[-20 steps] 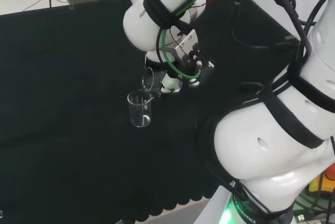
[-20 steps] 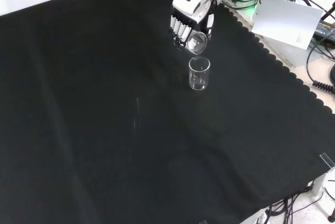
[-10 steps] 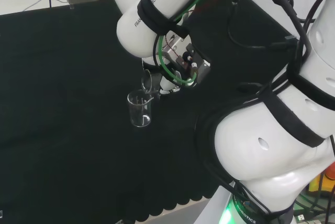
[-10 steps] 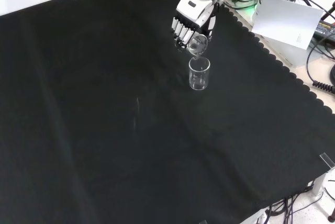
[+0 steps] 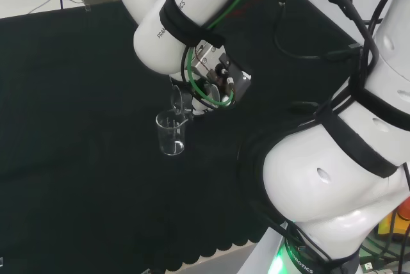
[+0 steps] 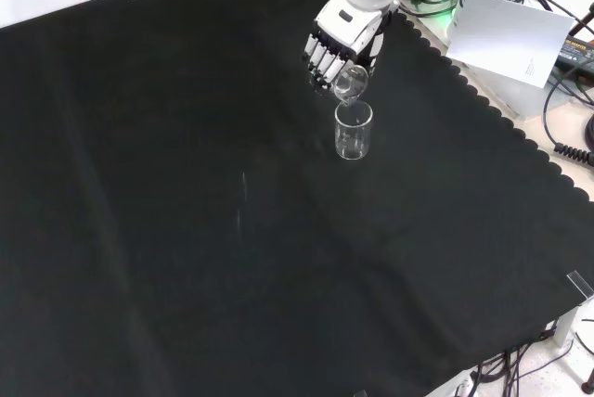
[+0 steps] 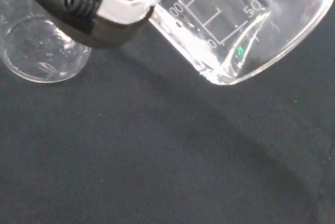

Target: Pour the water from the handheld beaker into the one on the table.

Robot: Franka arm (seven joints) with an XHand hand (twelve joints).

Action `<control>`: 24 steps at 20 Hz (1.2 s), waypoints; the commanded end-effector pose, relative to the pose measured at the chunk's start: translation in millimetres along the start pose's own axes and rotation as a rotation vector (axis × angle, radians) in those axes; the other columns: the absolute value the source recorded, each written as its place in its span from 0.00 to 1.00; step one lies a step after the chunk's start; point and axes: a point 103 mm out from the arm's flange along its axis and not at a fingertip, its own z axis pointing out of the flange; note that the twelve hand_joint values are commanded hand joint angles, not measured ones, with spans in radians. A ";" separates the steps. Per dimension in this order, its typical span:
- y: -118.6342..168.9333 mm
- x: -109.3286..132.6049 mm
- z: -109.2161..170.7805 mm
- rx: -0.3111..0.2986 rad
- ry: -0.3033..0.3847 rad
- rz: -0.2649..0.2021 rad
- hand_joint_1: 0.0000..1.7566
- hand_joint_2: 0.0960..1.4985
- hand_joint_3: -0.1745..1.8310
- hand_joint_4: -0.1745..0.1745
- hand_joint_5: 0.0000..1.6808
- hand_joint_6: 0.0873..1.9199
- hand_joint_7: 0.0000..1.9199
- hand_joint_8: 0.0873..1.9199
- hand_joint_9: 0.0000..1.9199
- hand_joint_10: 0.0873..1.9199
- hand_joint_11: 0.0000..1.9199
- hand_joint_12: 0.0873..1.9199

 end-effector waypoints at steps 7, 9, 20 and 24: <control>3.6 4.1 -5.9 0.030 -0.085 0.011 0.68 0.70 0.00 0.00 0.73 0.32 0.75 0.53 0.77 0.39 0.67 0.33; 4.2 5.1 -7.1 0.032 -0.094 0.010 0.68 0.70 0.00 0.00 0.73 0.32 0.74 0.54 0.77 0.39 0.67 0.33; 5.5 10.1 -11.8 0.058 -0.155 0.014 0.68 0.70 0.00 0.00 0.72 0.32 0.74 0.54 0.77 0.40 0.66 0.34; 6.4 12.8 -14.2 0.069 -0.178 0.014 0.68 0.70 0.00 0.00 0.72 0.33 0.74 0.54 0.77 0.40 0.66 0.34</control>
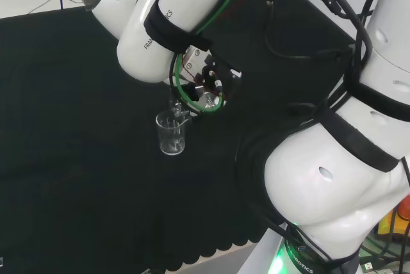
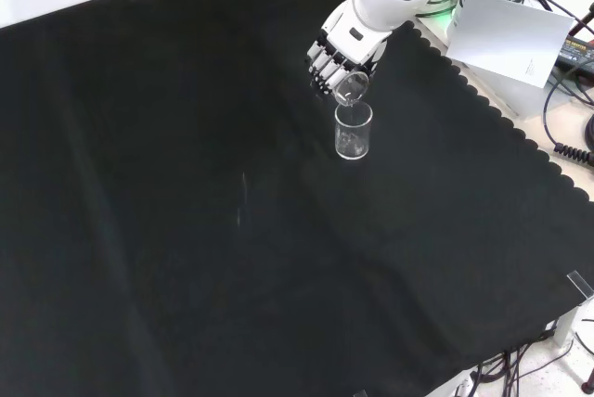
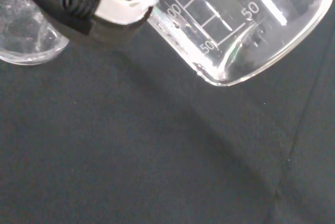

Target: Pour the water from the handheld beaker into the one on the table.

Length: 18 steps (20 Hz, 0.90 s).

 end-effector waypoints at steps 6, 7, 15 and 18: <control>3.5 7.2 -8.7 0.023 -0.062 -0.004 0.68 0.70 0.00 0.00 0.72 0.33 0.74 0.54 0.77 0.40 0.66 0.34; 4.0 7.5 -9.2 0.027 -0.066 -0.004 0.68 0.70 0.00 0.00 0.72 0.33 0.74 0.54 0.77 0.40 0.66 0.34; 5.2 10.3 -12.5 0.041 -0.111 0.005 0.68 0.70 0.00 0.00 0.72 0.33 0.74 0.54 0.77 0.40 0.66 0.34; 5.4 10.7 -13.3 0.047 -0.127 0.007 0.68 0.70 0.00 0.00 0.72 0.33 0.74 0.54 0.77 0.40 0.66 0.34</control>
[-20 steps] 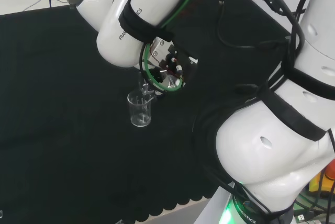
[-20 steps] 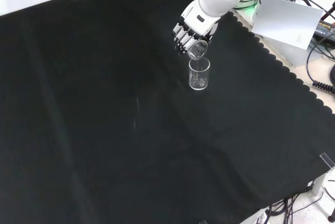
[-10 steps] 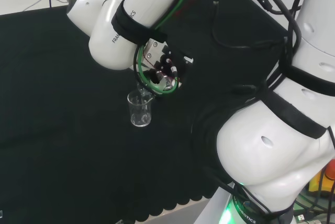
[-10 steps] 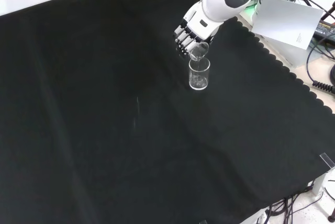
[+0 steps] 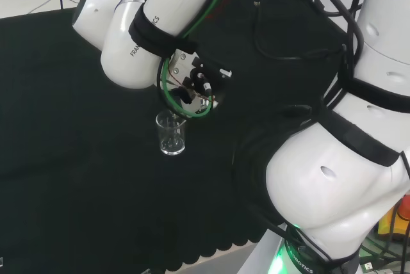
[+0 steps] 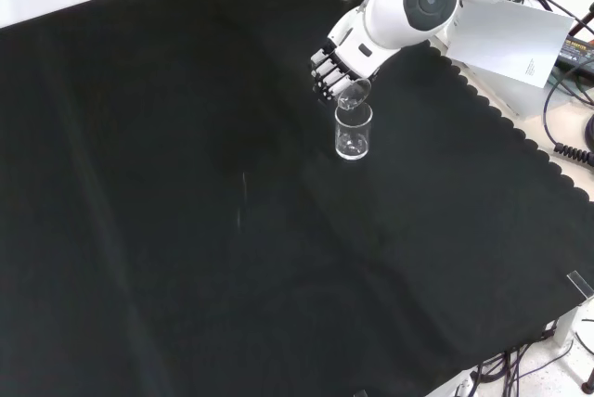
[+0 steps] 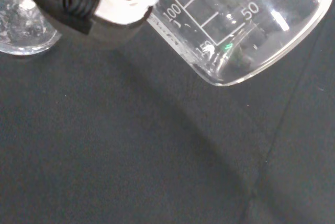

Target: Pour the water from the handheld beaker into the one on the table.

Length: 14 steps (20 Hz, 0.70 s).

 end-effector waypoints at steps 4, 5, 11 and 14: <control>1.2 0.6 -2.5 0.015 -0.039 0.003 0.68 0.70 0.00 0.00 0.72 0.33 0.74 0.54 0.77 0.40 0.66 0.34; 1.4 0.8 -2.7 0.020 -0.043 0.002 0.68 0.70 0.00 0.00 0.72 0.33 0.74 0.54 0.77 0.40 0.66 0.34; 2.7 1.4 -2.0 0.039 -0.056 -0.002 0.68 0.70 0.00 0.00 0.72 0.33 0.74 0.54 0.77 0.40 0.66 0.34; 3.3 0.4 0.7 0.049 -0.057 -0.004 0.68 0.70 0.00 0.00 0.72 0.33 0.74 0.54 0.77 0.40 0.67 0.34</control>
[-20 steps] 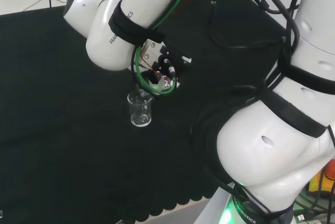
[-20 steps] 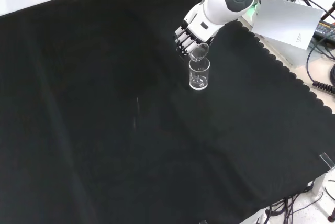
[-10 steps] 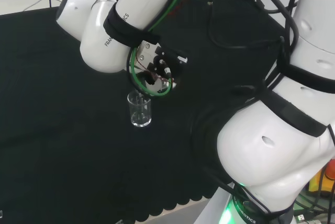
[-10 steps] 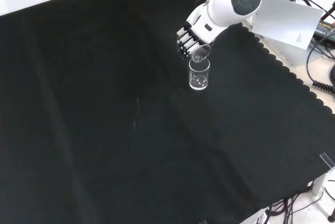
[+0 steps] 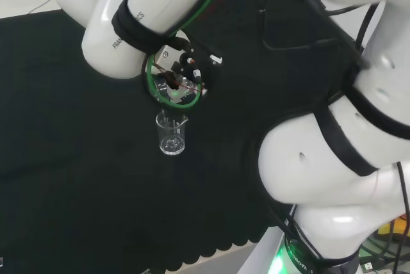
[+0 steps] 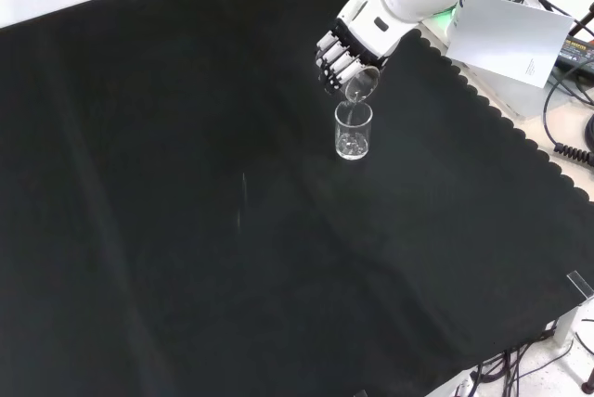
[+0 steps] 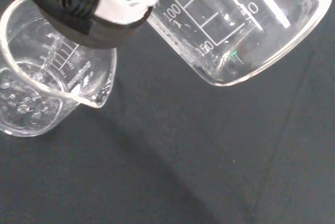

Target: Pour the water from the handheld beaker into the one on the table.

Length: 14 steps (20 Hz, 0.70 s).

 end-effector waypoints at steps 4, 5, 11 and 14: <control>6.8 8.8 57.7 0.165 -0.082 -0.030 0.68 0.70 0.00 0.00 0.72 0.33 0.74 0.54 0.77 0.40 0.67 0.34; 6.8 8.5 58.1 0.165 -0.079 -0.029 0.70 0.70 0.00 0.01 0.71 0.32 0.73 0.45 0.77 0.40 0.66 0.34; 6.9 7.9 55.2 0.154 -0.081 -0.026 0.75 0.68 0.00 0.01 0.72 0.26 0.74 0.21 0.77 0.38 0.67 0.32; 7.3 9.7 51.3 0.150 -0.094 -0.022 0.75 0.68 0.00 0.01 0.72 0.26 0.75 0.21 0.77 0.38 0.67 0.31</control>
